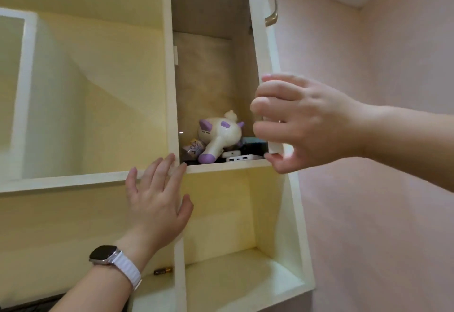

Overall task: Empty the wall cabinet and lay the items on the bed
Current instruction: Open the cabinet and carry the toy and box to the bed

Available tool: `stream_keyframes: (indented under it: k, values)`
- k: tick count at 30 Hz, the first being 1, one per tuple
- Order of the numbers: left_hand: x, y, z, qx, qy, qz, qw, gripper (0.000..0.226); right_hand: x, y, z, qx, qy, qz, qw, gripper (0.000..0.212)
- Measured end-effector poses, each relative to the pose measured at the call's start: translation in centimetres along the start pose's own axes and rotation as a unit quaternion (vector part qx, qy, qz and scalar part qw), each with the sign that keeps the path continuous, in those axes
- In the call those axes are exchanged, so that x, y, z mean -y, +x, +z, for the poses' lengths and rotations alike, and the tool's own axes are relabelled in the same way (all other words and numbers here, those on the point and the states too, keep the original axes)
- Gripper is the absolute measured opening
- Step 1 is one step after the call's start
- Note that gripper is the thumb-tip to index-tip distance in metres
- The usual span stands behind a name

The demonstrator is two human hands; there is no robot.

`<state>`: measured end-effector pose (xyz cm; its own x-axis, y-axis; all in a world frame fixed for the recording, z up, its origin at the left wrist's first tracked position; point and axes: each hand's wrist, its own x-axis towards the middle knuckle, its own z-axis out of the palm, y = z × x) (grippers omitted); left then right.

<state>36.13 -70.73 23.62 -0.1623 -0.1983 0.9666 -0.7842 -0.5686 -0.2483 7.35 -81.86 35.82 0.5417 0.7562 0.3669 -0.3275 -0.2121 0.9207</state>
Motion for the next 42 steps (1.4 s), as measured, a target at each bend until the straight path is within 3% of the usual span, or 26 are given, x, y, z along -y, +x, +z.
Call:
stream_keyframes:
  k: [11, 19, 26, 34, 38, 42]
  values:
    - [-0.9, 0.0, 0.5, -0.006, -0.006, -0.009, 1.0, 0.058, -2.4, -10.9, -3.9, 0.142, -0.088, 0.117, 0.979, 0.028]
    - [-0.8, -0.1, 0.4, -0.002, 0.0, -0.001, 1.0, 0.058, -1.6, -12.1, -3.2, 0.214, -0.131, 0.203, 0.947, 0.026]
    - [-2.6, 3.5, -0.9, -0.047, -0.069, 0.023, 0.996, 0.05, 2.8, -8.6, -1.4, 0.233, -0.027, 0.199, 0.952, 0.023]
    - [-5.3, 12.4, 0.4, 0.119, -0.172, -0.035, 0.977, 0.053, 4.1, -6.6, 4.2, 0.236, 0.04, 0.266, 0.934, 0.023]
    - [-6.2, 15.5, 2.7, 0.198, -0.108, -0.01, 0.974, 0.073, 5.1, -6.1, 6.8, 0.223, 0.072, 0.291, 0.928, 0.026]
    - [-6.7, 16.6, 4.4, 0.197, -0.024, 0.04, 0.979, 0.074, 6.5, -5.7, 9.3, 0.234, 0.122, 0.297, 0.918, 0.035]
